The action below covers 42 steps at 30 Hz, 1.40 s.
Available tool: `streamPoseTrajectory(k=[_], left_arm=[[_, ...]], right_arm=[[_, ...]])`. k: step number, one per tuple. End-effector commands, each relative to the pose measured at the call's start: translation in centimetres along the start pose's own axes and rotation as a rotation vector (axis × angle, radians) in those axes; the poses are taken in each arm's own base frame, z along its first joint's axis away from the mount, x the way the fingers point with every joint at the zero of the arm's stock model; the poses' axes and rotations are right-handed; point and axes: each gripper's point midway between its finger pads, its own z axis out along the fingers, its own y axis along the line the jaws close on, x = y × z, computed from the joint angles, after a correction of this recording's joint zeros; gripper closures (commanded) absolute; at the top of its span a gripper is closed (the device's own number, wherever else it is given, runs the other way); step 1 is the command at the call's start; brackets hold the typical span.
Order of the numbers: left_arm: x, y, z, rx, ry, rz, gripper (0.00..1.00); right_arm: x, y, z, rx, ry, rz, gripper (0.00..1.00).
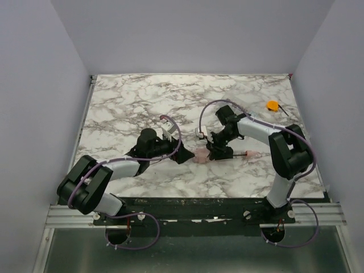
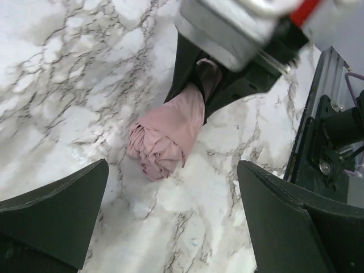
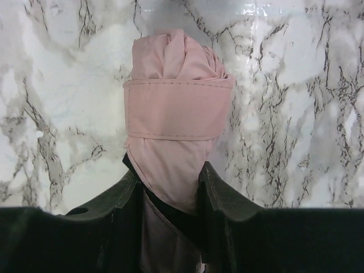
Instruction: Put away the umbrella
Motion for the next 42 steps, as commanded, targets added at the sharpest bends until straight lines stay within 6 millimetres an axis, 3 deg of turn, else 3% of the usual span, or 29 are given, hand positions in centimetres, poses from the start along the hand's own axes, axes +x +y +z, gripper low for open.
streamPoseTrajectory(k=[1,8,14,17,20,22,23,27,30,34,39,42], left_arm=[[0.1,1.4,-2.2,-0.013,-0.131,-0.020,0.02],[3.7,-0.7,-3.6,0.073,-0.099,0.171,0.03],[3.8,-0.5,-2.4,-0.028,-0.002,0.382,0.15],[3.2,-0.1,-1.0,-0.044,0.060,0.394,0.37],[3.3,-0.4,0.7,-0.030,0.115,0.389,0.75],[3.5,-1.2,1.7,0.004,0.138,0.388,0.95],[3.4,-1.7,2.1,0.018,0.138,0.388,1.00],[3.9,-4.1,2.8,0.114,0.131,0.369,1.00],[5.2,-4.5,2.9,0.131,0.169,0.354,1.00],[7.6,-3.0,3.2,0.090,0.249,0.311,1.00],[10.2,0.9,4.2,-0.053,0.361,0.275,1.00],[10.2,0.2,4.5,-0.015,0.341,0.254,1.00]], right_arm=[[5.2,6.0,2.5,-0.274,0.185,0.370,0.98],[5.0,5.8,3.6,-0.372,0.179,0.531,0.98],[5.2,5.1,3.9,-0.334,0.183,0.513,0.98],[5.2,4.8,4.0,-0.331,0.184,0.515,0.98],[5.4,4.6,4.1,-0.325,0.186,0.514,0.98],[5.5,4.7,4.1,-0.320,0.191,0.513,0.98],[5.5,4.6,4.1,-0.315,0.194,0.512,0.98],[5.6,4.4,4.1,-0.302,0.197,0.509,0.98],[5.6,4.3,4.1,-0.298,0.198,0.507,0.98],[5.6,4.2,4.1,-0.296,0.196,0.508,0.98],[5.7,4.2,4.1,-0.294,0.200,0.507,0.97],[5.9,4.4,4.2,-0.294,0.206,0.507,0.98]])
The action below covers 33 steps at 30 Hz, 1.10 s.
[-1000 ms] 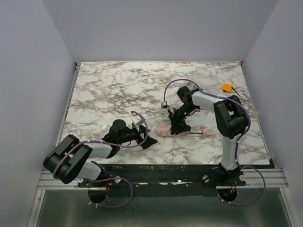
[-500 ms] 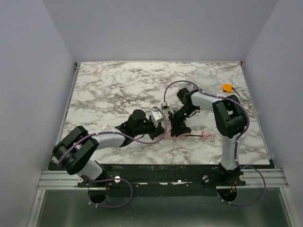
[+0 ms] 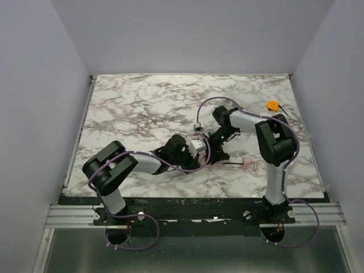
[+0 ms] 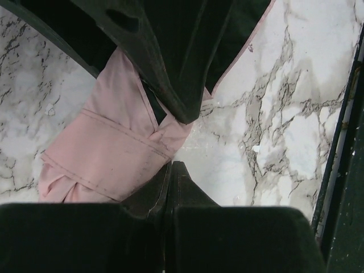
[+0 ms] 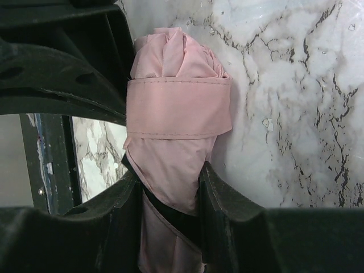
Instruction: Put away the umbrella
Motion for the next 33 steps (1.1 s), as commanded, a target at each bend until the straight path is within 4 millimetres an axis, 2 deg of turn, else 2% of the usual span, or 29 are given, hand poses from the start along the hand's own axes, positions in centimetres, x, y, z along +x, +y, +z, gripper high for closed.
streamPoseTrajectory(k=[1,8,11,16,18,22,25,28,33], left_arm=[[0.5,0.4,0.2,-0.022,0.002,-0.028,1.00],[-2.3,-3.8,-3.5,0.113,-0.140,0.033,1.00],[-3.4,-3.5,-4.3,0.094,-0.180,0.021,1.00],[-5.2,-2.1,-2.7,0.091,-0.184,-0.024,1.00],[-4.9,-1.0,-1.5,0.064,-0.147,-0.046,1.00],[-0.9,1.3,1.2,0.044,0.006,-0.108,1.00],[0.3,1.2,0.9,0.064,-0.025,-0.142,1.00],[-1.4,0.3,-0.5,0.070,-0.102,-0.125,1.00],[-6.6,-2.0,-4.3,0.095,-0.257,-0.024,0.89]], right_arm=[[7.4,-2.3,1.7,0.073,0.263,0.062,0.98],[7.4,-2.4,1.5,0.085,0.267,0.046,0.97],[7.5,-2.4,1.6,0.086,0.271,0.045,0.97],[7.7,-2.5,1.6,0.091,0.278,0.044,0.97],[7.7,-2.4,1.5,0.093,0.276,0.045,0.97],[7.4,-2.4,1.5,0.094,0.269,0.044,0.97],[7.4,-2.3,1.4,0.097,0.268,0.040,0.97],[7.5,-2.4,1.5,0.099,0.270,0.041,0.97],[7.4,-2.8,1.5,0.099,0.272,0.043,0.97]])
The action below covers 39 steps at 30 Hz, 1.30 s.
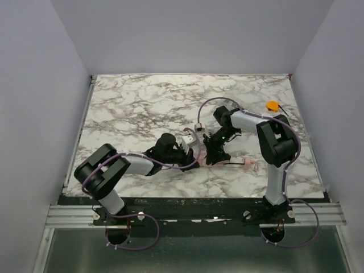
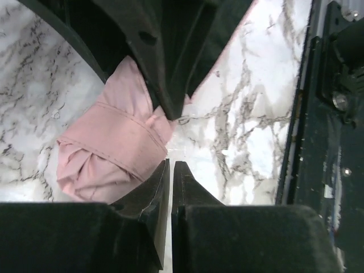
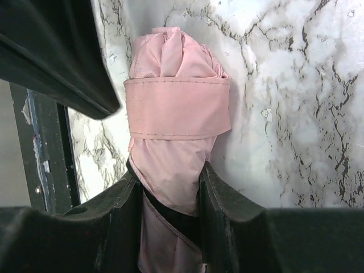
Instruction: Put away the umbrella
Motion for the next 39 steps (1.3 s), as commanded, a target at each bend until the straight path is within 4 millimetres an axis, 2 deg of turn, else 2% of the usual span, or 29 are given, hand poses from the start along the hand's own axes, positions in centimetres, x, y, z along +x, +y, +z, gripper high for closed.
streamPoseTrajectory(k=[1,3,11,14,16,18,21,24,26,27,29,31,32,35,39], left_arm=[[-5.1,-2.0,-2.5,-0.001,-0.139,0.097,0.89],[-5.5,-1.9,-2.6,-0.006,-0.123,0.115,0.89],[-0.4,0.8,-0.3,0.021,0.042,0.014,0.99],[1.7,2.6,0.6,-0.023,0.105,-0.026,1.00],[2.5,4.0,0.7,-0.066,0.122,-0.051,1.00],[2.3,4.5,0.5,-0.077,0.098,-0.067,1.00],[-0.3,2.7,-0.4,-0.024,-0.006,-0.017,0.99],[-3.2,0.1,-2.8,0.005,-0.127,0.065,0.86],[-4.7,-1.2,-4.7,-0.014,-0.213,0.133,0.71],[-5.3,-1.3,-5.7,-0.045,-0.249,0.163,0.57],[-5.7,-0.5,-7.4,-0.138,-0.283,0.186,0.31],[-5.3,0.9,-8.9,-0.207,-0.303,0.135,0.09],[-5.1,1.8,-9.5,-0.223,-0.309,0.089,0.02],[-4.0,3.2,-10.0,-0.222,-0.286,-0.032,0.02],[-3.7,3.3,-9.5,-0.177,-0.287,-0.165,0.01]], right_arm=[[7.0,-2.7,1.8,0.081,0.270,0.042,0.97],[7.0,-2.7,1.9,0.081,0.270,0.041,0.97],[7.0,-2.8,1.8,0.087,0.272,0.042,0.97],[6.9,-2.9,1.8,0.088,0.270,0.045,0.97],[6.8,-2.9,1.8,0.088,0.267,0.043,0.97],[7.0,-3.0,1.8,0.093,0.272,0.044,0.97],[7.0,-3.1,1.7,0.106,0.276,0.030,0.97],[6.5,-3.3,1.5,0.116,0.269,0.005,0.97],[6.0,-3.7,1.5,0.133,0.266,-0.031,0.96],[5.5,-3.9,1.4,0.146,0.261,-0.056,0.96],[4.2,-4.7,1.2,0.187,0.244,-0.102,0.94],[2.6,-5.4,1.1,0.221,0.224,-0.137,0.93],[1.6,-5.6,1.0,0.237,0.206,-0.154,0.92],[-0.5,-5.8,1.0,0.263,0.174,-0.198,0.88],[-1.9,-5.5,0.8,0.315,0.168,-0.296,0.76]])
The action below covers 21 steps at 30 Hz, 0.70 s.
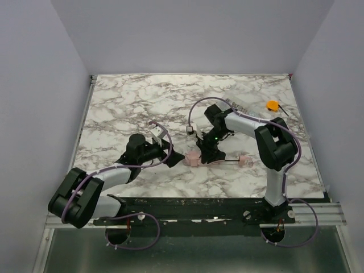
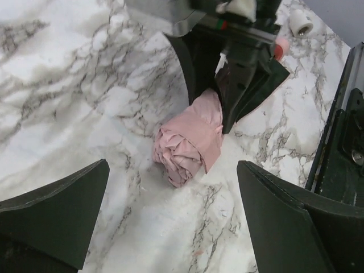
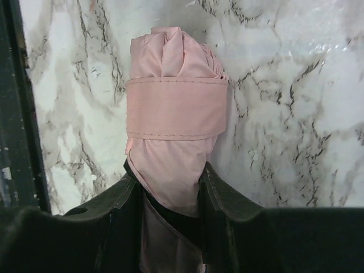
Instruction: Put away the umbrella
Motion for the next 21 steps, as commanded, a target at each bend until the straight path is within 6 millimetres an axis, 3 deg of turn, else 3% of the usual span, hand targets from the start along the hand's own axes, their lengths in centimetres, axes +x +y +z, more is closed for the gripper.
streamPoseTrajectory(k=[1,5,7,8,10,16,18,21], left_arm=[[1.3,-0.2,0.2,0.020,0.034,-0.193,0.01],[0.5,0.5,-0.2,-0.027,-0.001,-0.293,0.01],[-0.2,0.8,-0.7,-0.052,-0.028,-0.311,0.01],[-0.6,0.9,-0.9,-0.064,-0.043,-0.309,0.01],[-1.2,1.3,-1.6,-0.105,-0.076,-0.289,0.01],[-2.4,2.9,-3.8,-0.241,-0.136,-0.279,0.01],[-2.4,2.9,-4.0,-0.244,-0.145,-0.292,0.01],[-2.1,1.7,-3.8,-0.172,-0.129,-0.292,0.02]], right_arm=[[0.6,-5.0,0.3,0.246,0.113,-0.190,0.74],[-0.7,-4.2,-0.1,0.270,0.097,-0.255,0.68],[-0.8,-3.8,0.0,0.261,0.098,-0.259,0.58],[-0.8,-3.6,0.0,0.255,0.103,-0.257,0.46],[-1.2,-3.3,-0.7,0.262,0.108,-0.243,0.03],[-7.8,-0.7,-7.2,0.331,-0.045,-0.253,0.00],[-9.1,0.2,-9.6,0.376,-0.109,-0.252,0.00],[-9.3,0.2,-13.1,0.480,-0.247,-0.146,0.00]])
